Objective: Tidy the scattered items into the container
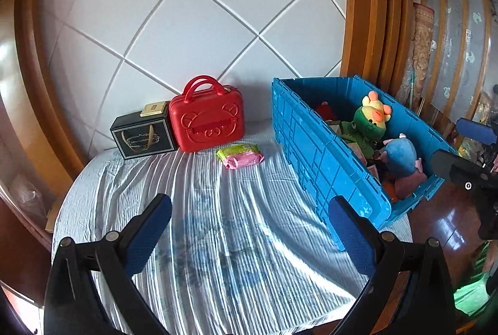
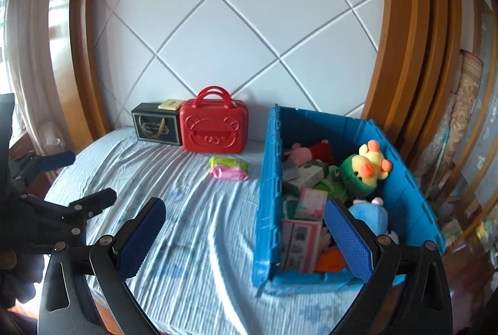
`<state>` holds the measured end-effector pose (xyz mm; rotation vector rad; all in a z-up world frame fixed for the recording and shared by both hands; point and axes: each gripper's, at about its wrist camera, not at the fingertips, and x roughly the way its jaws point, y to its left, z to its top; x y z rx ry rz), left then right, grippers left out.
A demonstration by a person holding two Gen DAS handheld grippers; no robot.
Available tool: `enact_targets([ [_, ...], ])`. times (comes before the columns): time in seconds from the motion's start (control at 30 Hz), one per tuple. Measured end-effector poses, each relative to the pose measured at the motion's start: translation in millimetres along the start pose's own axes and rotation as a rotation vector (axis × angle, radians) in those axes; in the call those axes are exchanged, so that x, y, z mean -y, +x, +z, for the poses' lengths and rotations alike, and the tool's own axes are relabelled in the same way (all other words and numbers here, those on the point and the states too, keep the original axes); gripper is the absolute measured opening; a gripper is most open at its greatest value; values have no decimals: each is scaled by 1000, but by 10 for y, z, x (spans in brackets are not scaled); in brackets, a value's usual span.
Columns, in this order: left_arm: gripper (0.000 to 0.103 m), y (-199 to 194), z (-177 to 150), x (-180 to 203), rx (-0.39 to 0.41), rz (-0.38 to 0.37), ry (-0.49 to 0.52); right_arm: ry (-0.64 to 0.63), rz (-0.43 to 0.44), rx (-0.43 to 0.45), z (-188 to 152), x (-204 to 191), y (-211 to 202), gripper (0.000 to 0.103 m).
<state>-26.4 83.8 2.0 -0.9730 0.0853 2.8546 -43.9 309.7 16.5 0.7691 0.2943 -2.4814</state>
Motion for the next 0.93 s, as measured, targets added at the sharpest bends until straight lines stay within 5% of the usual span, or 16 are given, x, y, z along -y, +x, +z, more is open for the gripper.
enact_targets([
  [0.43,102,-308,-225,-313,-17,32,-34,15,-30,-45,-189,-423,-210,103],
  [0.93,102,-271,-298,-262,-49,80,-92,28,6,-31,-246,-271,-223,103],
])
